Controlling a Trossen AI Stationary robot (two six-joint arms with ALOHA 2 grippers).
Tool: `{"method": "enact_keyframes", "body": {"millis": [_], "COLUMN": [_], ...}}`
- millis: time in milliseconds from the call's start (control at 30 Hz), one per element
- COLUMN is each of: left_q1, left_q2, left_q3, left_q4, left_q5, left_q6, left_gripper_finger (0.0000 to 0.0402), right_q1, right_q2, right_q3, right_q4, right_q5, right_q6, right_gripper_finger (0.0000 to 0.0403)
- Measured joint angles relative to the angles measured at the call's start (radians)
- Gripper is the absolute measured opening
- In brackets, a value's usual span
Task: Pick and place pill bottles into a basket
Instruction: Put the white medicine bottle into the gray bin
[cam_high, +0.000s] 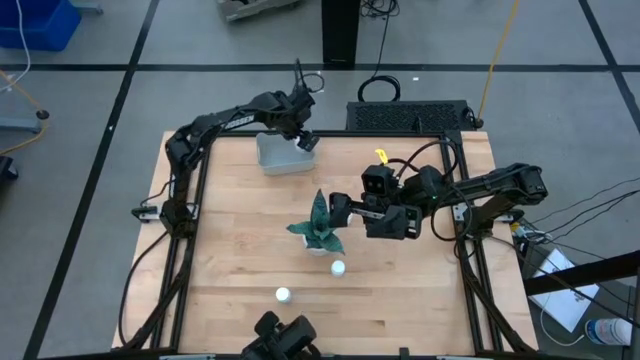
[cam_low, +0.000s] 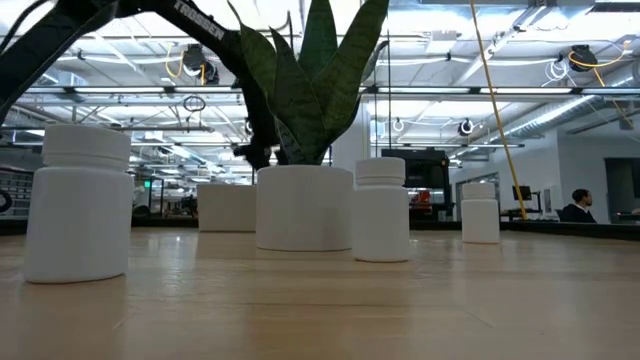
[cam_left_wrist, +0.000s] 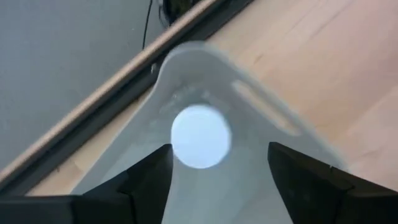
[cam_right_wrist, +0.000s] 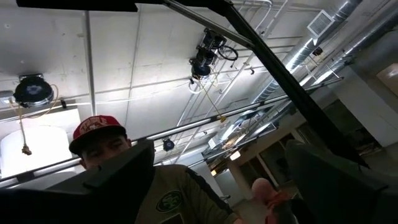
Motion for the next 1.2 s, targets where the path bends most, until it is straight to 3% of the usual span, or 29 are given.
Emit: {"method": "enact_keyframes", "body": {"millis": [200, 367, 500, 800, 1033, 1200], "left_q1": [-0.022, -0.049, -0.074, -0.154, -0.23, -0.296], "left_q2": [-0.137, -0.288, -0.418, -0.643, -0.721, -0.728], "left_q3": [0.0, 0.0, 0.001, 0.001, 0.001, 0.001], "left_q4": [-0.022, -0.059, -0.083, -0.175, -0.194, -0.194], "left_q5": [-0.007, 0.046, 0.056, 0.055, 0.008, 0.014], "left_q6": [0.066, 0.09, 0.076, 0.0, -0.028, -0.034], "left_gripper_finger": [0.0201, 0.0089, 0.0012, 0.005, 0.0055, 0.0046], "right_q1": [-0.011, -0.01, -0.009, -0.001, 0.014, 0.014], "right_q2": [0.0, 0.0, 0.0, -0.047, -0.293, -0.439], "right_q3": [0.0, 0.0, -0.001, -0.002, 0.0, 0.0], "right_q4": [-0.027, -0.176, -0.315, -0.569, -1.136, -1.549], "right_q5": [0.002, 0.056, 0.123, 0.214, 0.397, 0.478], "right_q6": [0.039, 0.029, -0.067, -0.118, -0.212, -0.102], "right_gripper_finger": [0.0357, 0.0357, 0.0337, 0.0189, 0.0057, 0.0038]}}
